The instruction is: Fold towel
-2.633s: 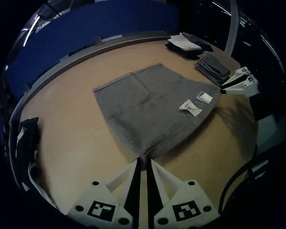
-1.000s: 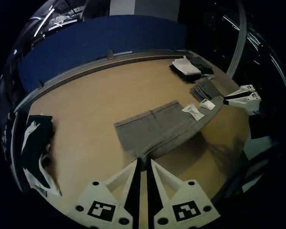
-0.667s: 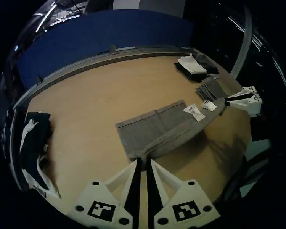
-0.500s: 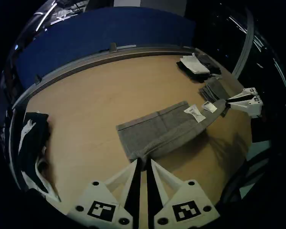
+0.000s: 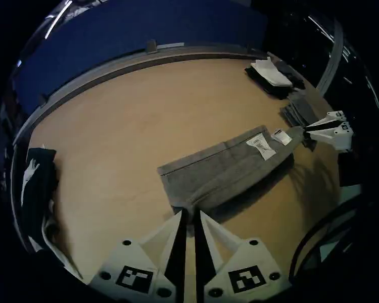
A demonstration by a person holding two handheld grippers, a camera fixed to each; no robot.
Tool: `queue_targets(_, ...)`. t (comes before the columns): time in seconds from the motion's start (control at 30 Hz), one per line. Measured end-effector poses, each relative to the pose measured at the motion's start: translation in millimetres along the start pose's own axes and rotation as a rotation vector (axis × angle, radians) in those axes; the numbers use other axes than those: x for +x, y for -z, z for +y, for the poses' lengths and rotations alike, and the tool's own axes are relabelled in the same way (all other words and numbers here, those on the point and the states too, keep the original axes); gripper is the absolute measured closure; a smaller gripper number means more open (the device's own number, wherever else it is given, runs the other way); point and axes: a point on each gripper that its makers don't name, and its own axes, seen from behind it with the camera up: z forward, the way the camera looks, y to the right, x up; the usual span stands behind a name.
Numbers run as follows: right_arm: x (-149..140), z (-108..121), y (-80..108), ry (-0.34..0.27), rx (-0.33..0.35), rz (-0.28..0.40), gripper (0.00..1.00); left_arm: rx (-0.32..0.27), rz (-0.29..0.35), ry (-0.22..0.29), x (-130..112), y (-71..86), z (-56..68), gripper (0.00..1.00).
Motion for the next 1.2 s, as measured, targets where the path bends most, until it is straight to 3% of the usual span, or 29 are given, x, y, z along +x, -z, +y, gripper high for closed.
queue_targets(0.37, -11, 7, -35.6, -0.018, -0.005, -0.066, 0.91, 0.017, -0.058, -0.012, -2, -35.8, -12.7, 0.91)
queue_targets(0.63, -9, 13, -48.0, -0.022, -0.027, -0.068, 0.90, 0.026, -0.068, -0.004, 1, -49.0, -18.8, 0.89)
queue_targets(0.93, -5, 24, -58.5, 0.023, -0.093, -0.071, 0.72, 0.077, -0.059, -0.014, 7, -61.0, -31.5, 0.82)
queue_targets(1.2, -4, 33, -64.4, 0.034, -0.132, -0.068, 0.61, 0.108, -0.051, -0.009, 14, -64.9, -39.0, 0.69)
